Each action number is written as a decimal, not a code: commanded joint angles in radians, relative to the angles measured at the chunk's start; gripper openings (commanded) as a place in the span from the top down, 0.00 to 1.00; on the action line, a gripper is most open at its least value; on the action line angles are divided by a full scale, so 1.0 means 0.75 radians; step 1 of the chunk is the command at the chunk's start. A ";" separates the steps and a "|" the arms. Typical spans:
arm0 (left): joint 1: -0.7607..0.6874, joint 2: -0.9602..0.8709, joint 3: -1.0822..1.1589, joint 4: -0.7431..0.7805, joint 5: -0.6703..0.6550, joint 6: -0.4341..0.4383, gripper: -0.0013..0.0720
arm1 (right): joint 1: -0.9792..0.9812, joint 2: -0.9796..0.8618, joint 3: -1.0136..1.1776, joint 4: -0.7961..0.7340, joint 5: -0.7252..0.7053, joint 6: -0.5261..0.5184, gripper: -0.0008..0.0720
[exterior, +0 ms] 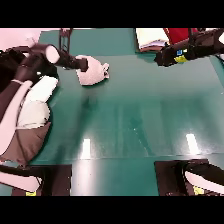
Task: Fold the shirts.
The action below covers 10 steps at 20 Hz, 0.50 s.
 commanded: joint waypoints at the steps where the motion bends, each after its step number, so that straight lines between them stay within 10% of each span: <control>1: 0.047 -0.213 0.002 0.002 0.083 -0.012 0.14 | -0.001 -0.001 0.002 0.008 -0.015 0.001 0.97; 7: 0.054 -0.283 0.016 -0.034 0.275 -0.009 0.22 | -0.001 -0.001 0.002 0.008 -0.016 0.001 0.97; 9: 0.054 -0.279 0.062 -0.030 0.227 -0.007 0.95 | -0.001 -0.001 0.002 0.009 -0.016 0.001 0.97; 10: 0.054 -0.279 0.097 -0.026 0.186 0.003 0.95 | -0.001 -0.001 0.002 0.009 -0.016 0.001 0.97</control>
